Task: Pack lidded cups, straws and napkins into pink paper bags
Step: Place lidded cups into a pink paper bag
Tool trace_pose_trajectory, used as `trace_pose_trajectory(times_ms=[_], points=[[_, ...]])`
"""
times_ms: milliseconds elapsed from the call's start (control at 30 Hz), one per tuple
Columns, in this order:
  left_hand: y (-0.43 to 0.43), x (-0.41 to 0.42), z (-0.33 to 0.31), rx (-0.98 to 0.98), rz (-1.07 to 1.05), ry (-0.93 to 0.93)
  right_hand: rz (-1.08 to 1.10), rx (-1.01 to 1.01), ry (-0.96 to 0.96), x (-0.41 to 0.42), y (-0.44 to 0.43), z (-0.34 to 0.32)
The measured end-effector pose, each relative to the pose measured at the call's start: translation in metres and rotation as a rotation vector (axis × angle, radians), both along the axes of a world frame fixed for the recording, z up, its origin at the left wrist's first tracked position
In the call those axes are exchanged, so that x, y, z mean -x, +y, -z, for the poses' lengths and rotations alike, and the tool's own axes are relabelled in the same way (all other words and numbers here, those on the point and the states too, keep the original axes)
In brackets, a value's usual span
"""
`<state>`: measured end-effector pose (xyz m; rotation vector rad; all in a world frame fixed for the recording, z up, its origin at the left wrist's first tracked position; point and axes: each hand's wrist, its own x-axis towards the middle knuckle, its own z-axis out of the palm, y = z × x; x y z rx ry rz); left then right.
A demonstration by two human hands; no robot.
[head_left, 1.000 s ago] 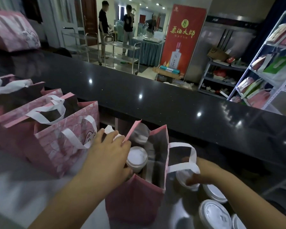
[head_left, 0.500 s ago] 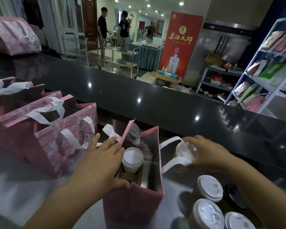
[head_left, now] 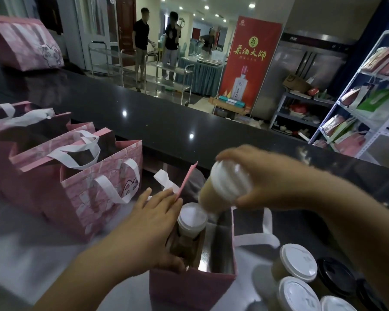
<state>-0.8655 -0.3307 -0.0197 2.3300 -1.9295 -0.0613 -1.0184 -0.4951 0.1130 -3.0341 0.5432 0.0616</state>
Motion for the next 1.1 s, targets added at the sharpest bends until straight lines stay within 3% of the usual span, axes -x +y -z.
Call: trace_pose_trajectory(times_ms=[133,333,733,967,1100], points=[[0.007,-0.009,0.002,0.017,0.046,0.102,-0.086,0.018,0.271,-0.034,0.025,0.065],[0.016,-0.023,0.006,0.049,0.072,0.193,-0.124,0.009,0.459,-0.074,0.031,0.14],[0.022,-0.037,0.007,-0.013,0.098,0.215,-0.151,0.107,0.385,-0.084,0.025,0.154],[0.017,-0.042,0.009,0.004,0.136,0.228,-0.271,0.25,0.494,-0.086,0.044,0.168],[0.016,-0.043,0.008,-0.003,0.139,0.27,-0.244,0.204,0.494,-0.083,0.042,0.179]])
